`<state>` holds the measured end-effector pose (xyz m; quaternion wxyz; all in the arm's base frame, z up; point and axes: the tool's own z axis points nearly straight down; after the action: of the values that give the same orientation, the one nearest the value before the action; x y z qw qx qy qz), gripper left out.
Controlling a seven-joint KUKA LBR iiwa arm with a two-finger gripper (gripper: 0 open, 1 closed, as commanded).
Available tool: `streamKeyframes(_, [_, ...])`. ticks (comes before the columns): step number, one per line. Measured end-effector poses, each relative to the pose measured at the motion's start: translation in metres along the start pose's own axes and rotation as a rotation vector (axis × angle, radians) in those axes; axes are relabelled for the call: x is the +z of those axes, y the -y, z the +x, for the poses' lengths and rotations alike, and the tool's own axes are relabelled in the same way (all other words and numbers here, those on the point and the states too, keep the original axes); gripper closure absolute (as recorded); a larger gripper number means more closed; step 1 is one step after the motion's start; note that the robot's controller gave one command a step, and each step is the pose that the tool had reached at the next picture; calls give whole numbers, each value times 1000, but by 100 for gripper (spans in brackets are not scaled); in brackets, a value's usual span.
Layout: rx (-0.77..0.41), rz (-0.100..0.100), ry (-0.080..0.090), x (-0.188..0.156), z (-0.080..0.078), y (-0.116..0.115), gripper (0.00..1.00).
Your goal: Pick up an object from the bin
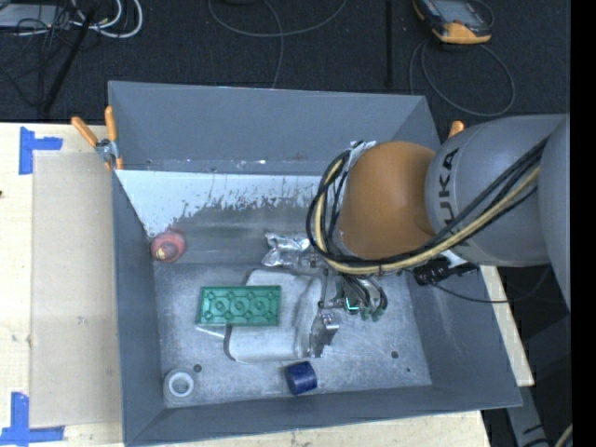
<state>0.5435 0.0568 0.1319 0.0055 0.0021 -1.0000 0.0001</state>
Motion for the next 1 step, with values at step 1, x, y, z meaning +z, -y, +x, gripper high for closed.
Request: streamKeyframes(1, [-4, 0, 8, 40, -61, -33, 0])
